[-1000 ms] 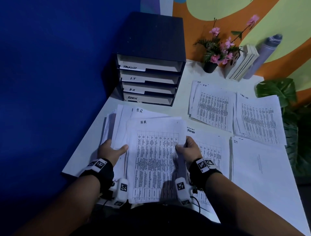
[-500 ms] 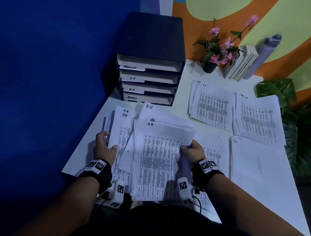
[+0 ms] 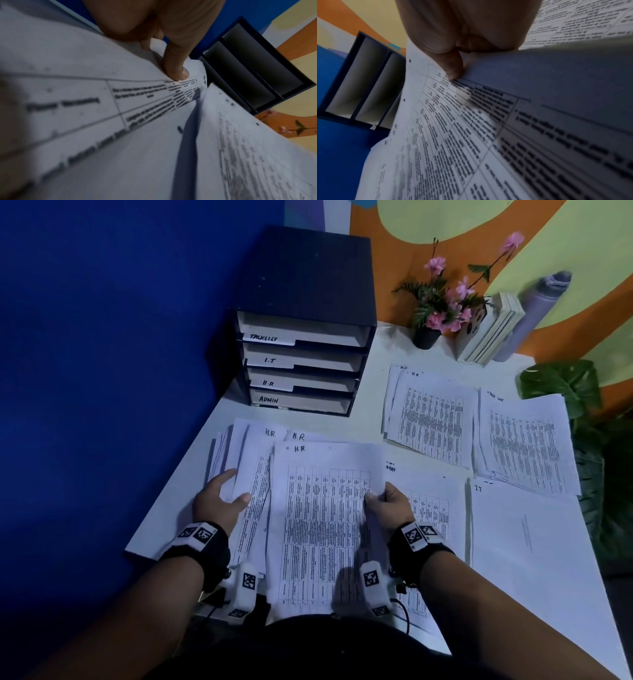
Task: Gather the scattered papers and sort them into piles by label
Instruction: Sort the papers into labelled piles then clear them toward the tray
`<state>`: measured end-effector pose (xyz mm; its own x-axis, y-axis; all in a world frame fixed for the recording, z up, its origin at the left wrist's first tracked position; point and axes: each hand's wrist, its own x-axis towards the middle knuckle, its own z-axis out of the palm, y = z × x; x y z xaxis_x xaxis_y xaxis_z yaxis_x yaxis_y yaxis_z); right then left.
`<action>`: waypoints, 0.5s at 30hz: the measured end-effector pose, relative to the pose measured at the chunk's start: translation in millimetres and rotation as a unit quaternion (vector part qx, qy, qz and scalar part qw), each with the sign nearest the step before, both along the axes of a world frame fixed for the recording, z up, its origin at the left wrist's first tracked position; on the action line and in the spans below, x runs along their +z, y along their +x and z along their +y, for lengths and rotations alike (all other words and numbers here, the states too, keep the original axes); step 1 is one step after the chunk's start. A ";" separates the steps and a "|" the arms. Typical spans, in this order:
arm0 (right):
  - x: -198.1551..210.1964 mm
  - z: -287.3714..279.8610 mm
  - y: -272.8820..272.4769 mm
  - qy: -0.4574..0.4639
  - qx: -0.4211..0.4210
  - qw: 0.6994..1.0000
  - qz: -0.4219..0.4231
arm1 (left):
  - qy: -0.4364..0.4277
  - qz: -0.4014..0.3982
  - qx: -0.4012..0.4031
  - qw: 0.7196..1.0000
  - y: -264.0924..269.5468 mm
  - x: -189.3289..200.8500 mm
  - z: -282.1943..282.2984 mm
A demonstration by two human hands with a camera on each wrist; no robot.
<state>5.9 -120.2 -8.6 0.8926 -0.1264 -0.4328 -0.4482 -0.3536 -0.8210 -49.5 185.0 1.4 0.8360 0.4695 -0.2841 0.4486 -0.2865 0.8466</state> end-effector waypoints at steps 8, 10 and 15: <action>-0.9 6.4 -4.7 0.084 -0.028 0.995 0.033 | -0.027 0.029 0.046 0.998 0.1 7.0 -8.6; 2.2 9.4 -6.3 0.102 -0.033 0.994 0.024 | -0.022 0.041 0.043 0.998 0.9 8.7 -9.6; 8.4 13.7 -5.8 0.094 -0.032 0.995 0.010 | 0.013 0.040 0.034 0.999 2.2 9.0 -8.2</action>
